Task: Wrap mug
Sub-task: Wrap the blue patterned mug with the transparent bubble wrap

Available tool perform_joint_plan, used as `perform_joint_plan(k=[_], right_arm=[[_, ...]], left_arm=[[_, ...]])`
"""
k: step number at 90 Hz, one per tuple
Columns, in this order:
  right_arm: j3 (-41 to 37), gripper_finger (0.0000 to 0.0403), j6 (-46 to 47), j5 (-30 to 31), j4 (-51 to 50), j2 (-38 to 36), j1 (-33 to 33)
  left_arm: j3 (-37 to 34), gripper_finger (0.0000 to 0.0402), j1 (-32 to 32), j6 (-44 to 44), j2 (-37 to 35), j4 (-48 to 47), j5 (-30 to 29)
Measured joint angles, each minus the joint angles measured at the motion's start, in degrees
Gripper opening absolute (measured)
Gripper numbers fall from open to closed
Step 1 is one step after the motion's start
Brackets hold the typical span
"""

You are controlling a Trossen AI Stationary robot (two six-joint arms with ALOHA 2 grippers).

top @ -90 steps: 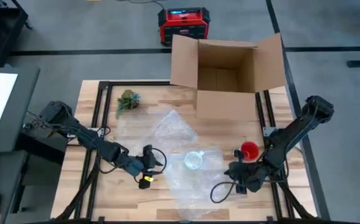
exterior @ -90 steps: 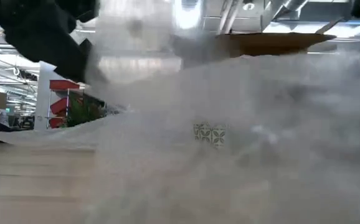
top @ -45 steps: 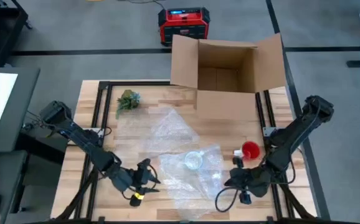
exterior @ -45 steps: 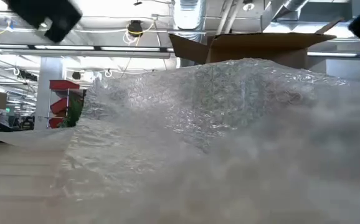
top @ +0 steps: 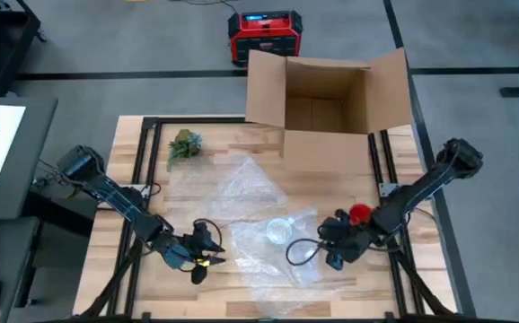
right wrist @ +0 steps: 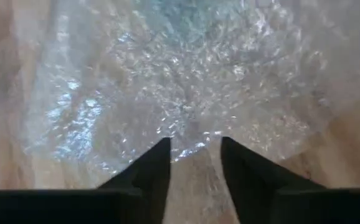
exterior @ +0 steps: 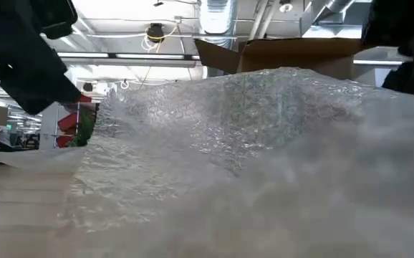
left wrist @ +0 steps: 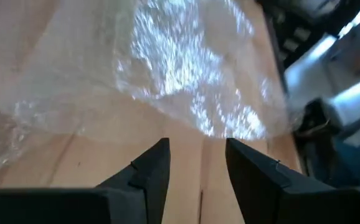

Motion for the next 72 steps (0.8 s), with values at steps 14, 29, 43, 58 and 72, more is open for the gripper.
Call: perform_joint_plan(k=[14, 29, 43, 58, 72], right_arm=[[-5.0, 0.0208, -4.1, -4.0, 11.5, 0.0, -1.5], [-8.6, 0.0199, -6.6, -4.7, 21.1, 0.0, -1.8], [-9.4, 0.017, -7.7, -4.8, 23.4, 0.0, -1.8], [-9.4, 0.0125, -11.0, -6.3, 26.0, 0.0, -1.8], [-9.4, 0.0064, -11.9, -7.5, 27.8, 0.0, -1.7]], left_arm=[[-3.4, 0.0136, 1.7, -3.0, 0.0, 6.3, -0.2], [-3.4, 0.0136, 3.1, -5.2, 0.0, 6.8, -0.1], [-3.4, 0.0136, 3.9, -6.2, 0.0, 7.2, 0.0], [-3.4, 0.0137, 4.5, -6.8, 0.7, 7.7, 0.1], [-2.8, 0.0137, 4.9, -6.3, 6.3, 11.7, 3.6]])
